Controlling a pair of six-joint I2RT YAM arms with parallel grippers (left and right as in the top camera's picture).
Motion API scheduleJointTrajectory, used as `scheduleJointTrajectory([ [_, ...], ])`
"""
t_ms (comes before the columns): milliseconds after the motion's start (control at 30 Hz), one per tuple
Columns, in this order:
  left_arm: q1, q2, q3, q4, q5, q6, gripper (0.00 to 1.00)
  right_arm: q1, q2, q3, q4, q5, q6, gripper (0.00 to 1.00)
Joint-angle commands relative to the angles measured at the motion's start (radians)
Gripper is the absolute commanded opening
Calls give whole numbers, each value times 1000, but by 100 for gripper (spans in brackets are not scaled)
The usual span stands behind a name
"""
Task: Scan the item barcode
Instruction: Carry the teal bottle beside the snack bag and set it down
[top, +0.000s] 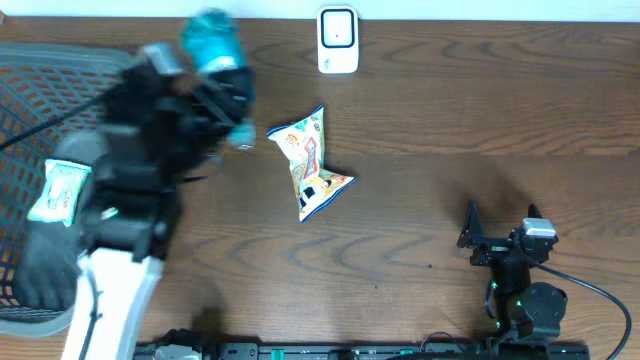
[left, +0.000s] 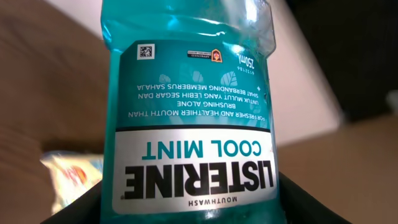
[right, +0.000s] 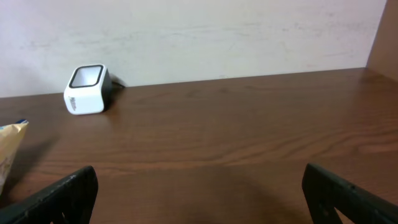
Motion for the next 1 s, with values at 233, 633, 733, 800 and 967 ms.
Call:
scheduleJointTrajectory([
  [233,-364,386,34,116,-161,46,35,2,-4,-2,-3,-1,5,99],
  [633,-465,684,34,190,-212,38,35,2,-4,-2,-3,-1,5,99],
  [733,-481,735,34,190,-214,39,35,2,-4,-2,-3,-1,5,99],
  [800,-491,764,34,185,-216,50,36,2,-4,-2,-3,-1,5,99],
  [967,-502,822,33,150,-232,50,38,2,-4,-2,-3,-1,5,99],
])
